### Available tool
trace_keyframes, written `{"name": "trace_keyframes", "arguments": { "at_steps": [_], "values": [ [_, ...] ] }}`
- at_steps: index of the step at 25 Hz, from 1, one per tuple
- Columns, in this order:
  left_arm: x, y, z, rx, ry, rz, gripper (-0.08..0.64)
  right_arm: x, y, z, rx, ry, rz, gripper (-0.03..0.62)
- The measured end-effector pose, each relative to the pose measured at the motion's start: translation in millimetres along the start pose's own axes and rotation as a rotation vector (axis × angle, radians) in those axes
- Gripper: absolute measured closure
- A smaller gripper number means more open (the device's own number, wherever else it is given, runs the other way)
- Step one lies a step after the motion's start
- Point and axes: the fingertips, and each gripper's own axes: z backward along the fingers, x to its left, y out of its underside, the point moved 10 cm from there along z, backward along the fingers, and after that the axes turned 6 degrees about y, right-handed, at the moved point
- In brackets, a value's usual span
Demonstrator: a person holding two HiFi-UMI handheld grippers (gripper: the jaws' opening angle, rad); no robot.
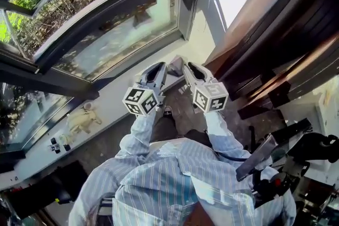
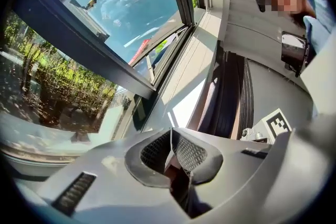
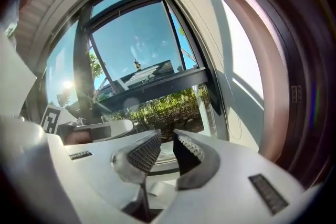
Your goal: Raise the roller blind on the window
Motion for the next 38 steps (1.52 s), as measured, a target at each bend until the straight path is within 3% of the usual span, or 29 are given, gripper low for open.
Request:
{"name": "trace_keyframes", "arguments": {
  "at_steps": [11, 16, 23, 38],
  "values": [
    [-155, 68, 60, -0.067, -0.086, -0.005, 0.549, 10, 46, 147, 0.013, -0.158, 0.118, 0.532],
    [-198, 87, 92, -0.059, -0.108, -0.016, 0.549, 30, 62, 187, 0.009, -0.217, 0.152, 0.547],
    [-214, 76, 133, -0.093, -0.109, -0.013, 0.551, 66, 67, 208, -0.013, -0.256, 0.158, 0.551],
    [-204, 55, 227, -0.073, -0.03, -0.036, 0.551, 157, 81, 219, -0.072, -0.194, 0.138, 0.551]
  ]
}}
